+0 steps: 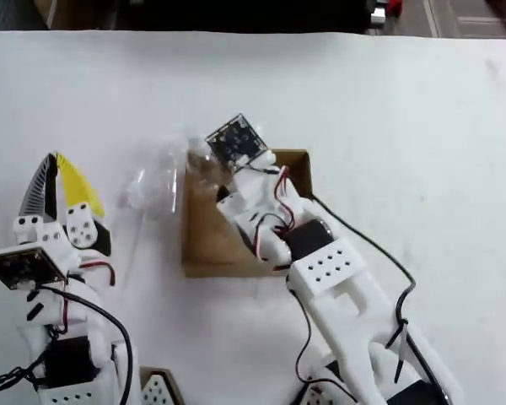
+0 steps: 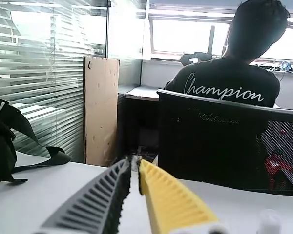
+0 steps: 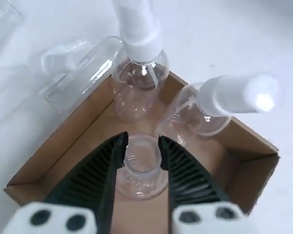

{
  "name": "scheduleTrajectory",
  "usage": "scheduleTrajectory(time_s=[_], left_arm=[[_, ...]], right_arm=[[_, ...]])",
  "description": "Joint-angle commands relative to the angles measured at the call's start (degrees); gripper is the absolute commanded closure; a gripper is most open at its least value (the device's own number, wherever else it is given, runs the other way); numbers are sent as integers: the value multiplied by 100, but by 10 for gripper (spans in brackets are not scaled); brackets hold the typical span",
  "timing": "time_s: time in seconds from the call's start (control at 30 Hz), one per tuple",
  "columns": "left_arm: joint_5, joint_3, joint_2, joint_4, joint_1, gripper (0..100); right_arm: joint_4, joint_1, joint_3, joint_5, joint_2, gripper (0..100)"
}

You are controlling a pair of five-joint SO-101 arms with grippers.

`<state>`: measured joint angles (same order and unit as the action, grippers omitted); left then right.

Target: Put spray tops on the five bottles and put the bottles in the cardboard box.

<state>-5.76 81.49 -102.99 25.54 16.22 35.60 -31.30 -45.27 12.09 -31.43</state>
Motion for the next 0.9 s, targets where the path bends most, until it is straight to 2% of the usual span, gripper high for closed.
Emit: scheduleTrajectory(time_s=[0.0, 0.2, 0.57, 0.87], left_arm=[[-26, -53, -57, -176, -75, 963], [-26, -53, -57, -176, -75, 963], [-26, -44, -57, -176, -75, 963], [-26, -44, -57, -176, -75, 963]], right_arm=[[-57, 532, 246, -9, -215, 982], [-92, 1147, 246, 9, -418, 982], [-804, 1349, 246, 9, -365, 982], [-813, 1508, 246, 9, -365, 982]])
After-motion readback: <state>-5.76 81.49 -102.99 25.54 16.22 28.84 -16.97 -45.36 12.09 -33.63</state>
